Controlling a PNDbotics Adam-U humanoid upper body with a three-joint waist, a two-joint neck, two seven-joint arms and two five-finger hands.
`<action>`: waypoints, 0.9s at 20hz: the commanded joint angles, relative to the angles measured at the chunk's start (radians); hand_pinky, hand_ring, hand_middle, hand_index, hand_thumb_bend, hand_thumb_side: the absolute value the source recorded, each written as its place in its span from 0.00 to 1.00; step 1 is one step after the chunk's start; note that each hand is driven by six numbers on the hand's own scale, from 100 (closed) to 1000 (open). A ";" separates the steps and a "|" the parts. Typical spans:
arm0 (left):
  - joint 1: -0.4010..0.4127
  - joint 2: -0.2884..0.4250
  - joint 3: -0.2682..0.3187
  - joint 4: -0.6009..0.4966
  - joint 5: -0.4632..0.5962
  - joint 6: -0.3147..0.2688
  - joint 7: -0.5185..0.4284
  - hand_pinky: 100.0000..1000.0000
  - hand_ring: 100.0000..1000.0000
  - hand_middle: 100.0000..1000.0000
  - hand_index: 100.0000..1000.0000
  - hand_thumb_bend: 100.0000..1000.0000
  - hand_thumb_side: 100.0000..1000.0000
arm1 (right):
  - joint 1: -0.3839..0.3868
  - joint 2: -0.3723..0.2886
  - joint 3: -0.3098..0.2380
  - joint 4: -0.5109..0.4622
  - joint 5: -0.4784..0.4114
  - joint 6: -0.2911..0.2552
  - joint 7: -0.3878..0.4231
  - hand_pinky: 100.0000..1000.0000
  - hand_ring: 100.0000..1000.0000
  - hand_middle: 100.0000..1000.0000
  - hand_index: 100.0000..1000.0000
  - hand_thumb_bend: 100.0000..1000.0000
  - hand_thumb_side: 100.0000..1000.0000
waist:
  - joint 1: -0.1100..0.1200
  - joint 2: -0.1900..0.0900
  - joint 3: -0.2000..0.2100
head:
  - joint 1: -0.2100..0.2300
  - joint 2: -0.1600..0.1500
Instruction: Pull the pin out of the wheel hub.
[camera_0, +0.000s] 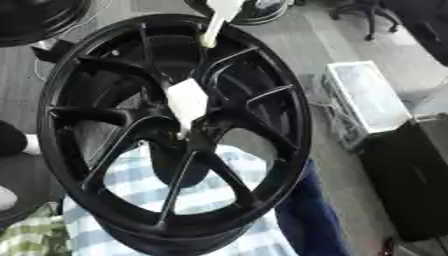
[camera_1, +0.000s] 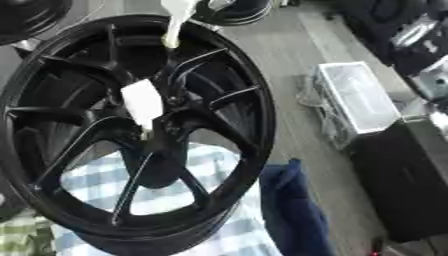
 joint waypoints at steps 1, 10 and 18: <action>-0.004 0.027 0.013 -0.012 -0.005 -0.006 0.004 0.76 0.65 0.69 0.66 0.05 0.74 | 0.043 -0.130 -0.081 -0.066 -0.039 -0.094 0.131 0.81 0.61 0.41 0.40 0.35 0.02 | 0.008 -0.029 -0.006 | 0.005 0.002; -0.004 0.022 0.020 -0.016 -0.007 -0.006 0.011 0.76 0.65 0.69 0.66 0.05 0.74 | 0.530 -0.436 -0.439 -0.151 -0.163 0.008 0.044 0.81 0.62 0.42 0.41 0.35 0.00 | 0.014 -0.021 -0.020 | 0.029 -0.009; 0.001 0.018 0.030 -0.016 -0.005 -0.006 0.023 0.76 0.65 0.69 0.66 0.05 0.74 | 0.840 -0.467 -0.628 -0.031 -0.111 0.019 -0.100 0.87 0.82 0.78 0.84 0.48 0.20 | 0.030 -0.016 -0.045 | 0.070 -0.018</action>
